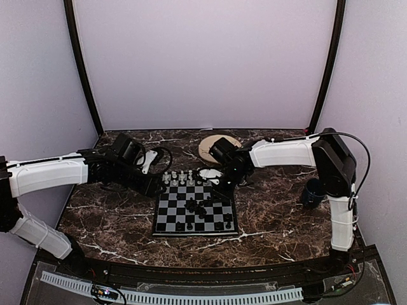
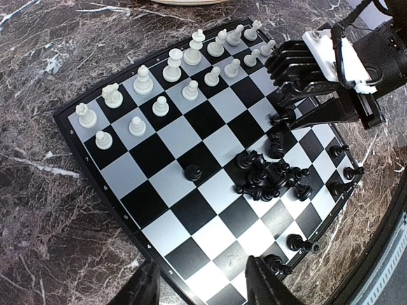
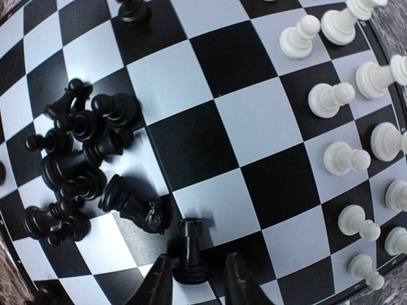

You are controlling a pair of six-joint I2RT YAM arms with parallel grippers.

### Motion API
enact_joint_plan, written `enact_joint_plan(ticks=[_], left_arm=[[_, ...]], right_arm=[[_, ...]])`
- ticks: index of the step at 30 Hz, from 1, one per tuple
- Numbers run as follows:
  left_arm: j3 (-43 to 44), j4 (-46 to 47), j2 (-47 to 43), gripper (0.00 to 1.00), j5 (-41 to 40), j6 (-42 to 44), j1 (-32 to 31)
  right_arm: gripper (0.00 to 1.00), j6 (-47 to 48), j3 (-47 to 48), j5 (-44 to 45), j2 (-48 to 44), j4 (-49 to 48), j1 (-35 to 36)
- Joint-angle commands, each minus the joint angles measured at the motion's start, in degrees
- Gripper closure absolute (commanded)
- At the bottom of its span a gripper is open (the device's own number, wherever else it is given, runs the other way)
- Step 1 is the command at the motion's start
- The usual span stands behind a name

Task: Set up the chess pieces on the board
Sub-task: Pick up the rook from the chessboard, then pass from the right arm to the left

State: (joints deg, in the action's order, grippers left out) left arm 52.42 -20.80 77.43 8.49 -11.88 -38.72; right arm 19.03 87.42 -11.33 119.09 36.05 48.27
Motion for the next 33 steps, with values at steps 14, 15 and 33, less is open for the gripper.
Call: enact_joint_plan(ticks=[14,15,33], left_arm=[[-0.7,11.4,1.6,0.52,6.5,-3.3,0.3],[-1.4,14.6,1.8,0.52,8.8,-5.2,0.4],[-7.4,62.2,15.0,0.56,26.3,-41.7,-0.1]], right_arm=[[0.91,0.5,-3.6,-5.3,-7.8,-1.3,-1.1],[0.91,1.0,-4.9,-6.8,-9.6,-2.3,-1.3],[0.90,-1.9,-11.0,-18.4,-20.2,-8.2,-5.5]])
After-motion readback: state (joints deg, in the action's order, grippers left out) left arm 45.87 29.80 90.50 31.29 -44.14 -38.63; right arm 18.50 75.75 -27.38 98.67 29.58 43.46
